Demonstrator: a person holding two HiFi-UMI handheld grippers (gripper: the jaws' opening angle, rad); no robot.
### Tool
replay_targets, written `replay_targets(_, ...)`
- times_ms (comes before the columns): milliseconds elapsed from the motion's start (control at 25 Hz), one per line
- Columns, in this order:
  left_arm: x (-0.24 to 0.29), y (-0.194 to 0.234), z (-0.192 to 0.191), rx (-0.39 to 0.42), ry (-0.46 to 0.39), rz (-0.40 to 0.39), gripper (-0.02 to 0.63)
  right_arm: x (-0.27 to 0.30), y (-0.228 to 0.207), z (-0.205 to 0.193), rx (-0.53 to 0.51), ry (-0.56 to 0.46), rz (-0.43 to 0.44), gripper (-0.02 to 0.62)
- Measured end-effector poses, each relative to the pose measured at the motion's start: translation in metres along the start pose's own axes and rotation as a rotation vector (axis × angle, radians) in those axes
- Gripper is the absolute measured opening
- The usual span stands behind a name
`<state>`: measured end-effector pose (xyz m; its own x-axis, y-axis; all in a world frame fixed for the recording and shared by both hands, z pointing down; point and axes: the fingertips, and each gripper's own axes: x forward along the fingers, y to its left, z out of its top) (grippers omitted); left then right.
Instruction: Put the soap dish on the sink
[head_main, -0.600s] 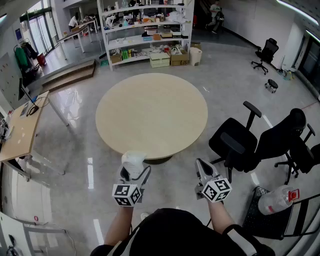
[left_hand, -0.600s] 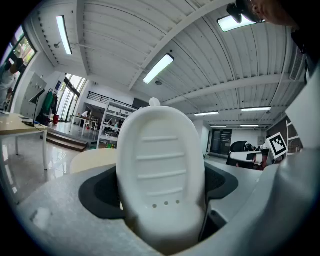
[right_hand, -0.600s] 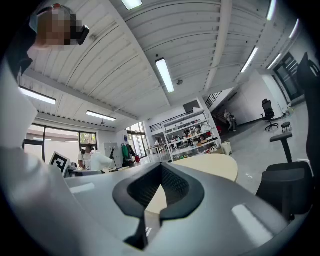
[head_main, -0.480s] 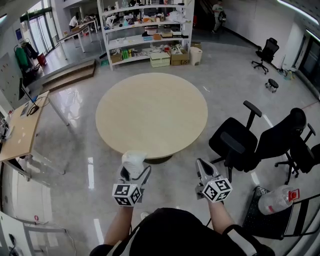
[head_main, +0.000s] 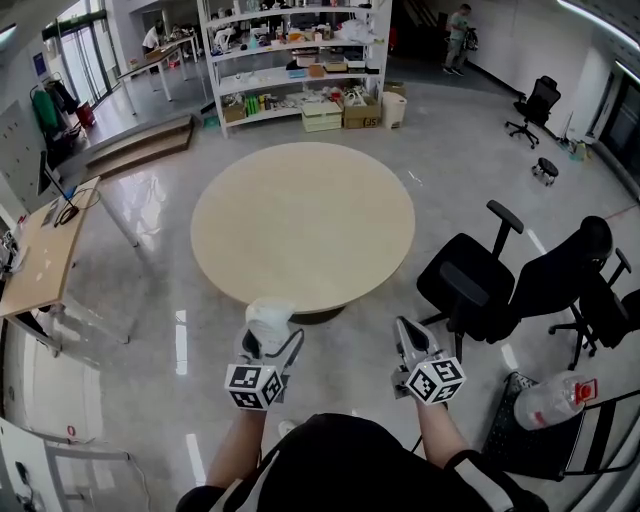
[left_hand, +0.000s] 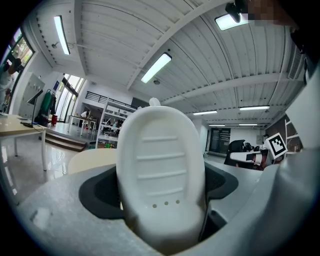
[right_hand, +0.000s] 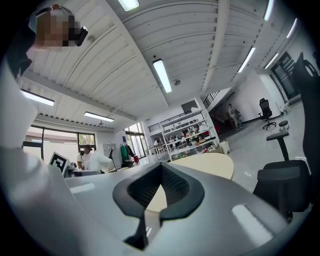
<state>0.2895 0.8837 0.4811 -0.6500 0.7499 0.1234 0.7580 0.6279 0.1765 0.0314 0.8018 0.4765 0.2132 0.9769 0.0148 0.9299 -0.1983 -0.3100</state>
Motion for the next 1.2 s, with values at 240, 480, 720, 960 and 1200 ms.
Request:
replay_targets(240, 0.001, -0.007, -0.003, 0.006, 0.017, -0.012, 0.469, -0.008, -0.004, -0.001, 0.047, -0.018, -0.002, 0.005)
replay_targets(480, 0.017, -0.040, -0.006, 0.021, 0.017, -0.060, 0.469, -0.044, -0.032, 0.002, 0.066, -0.051, -0.074, 0.005)
replay_targets(720, 0.046, -0.115, -0.019, 0.026, 0.028, -0.188, 0.469, -0.122, -0.079, 0.007, 0.025, -0.068, -0.217, 0.005)
replay_targets(960, 0.073, -0.203, -0.029, 0.049, 0.041, -0.355, 0.469, -0.203, -0.115, 0.014, 0.039, -0.110, -0.369, 0.005)
replay_targets(1200, 0.098, -0.284, -0.035, 0.059, 0.049, -0.515, 0.469, -0.287, -0.144, 0.019, 0.039, -0.162, -0.540, 0.005)
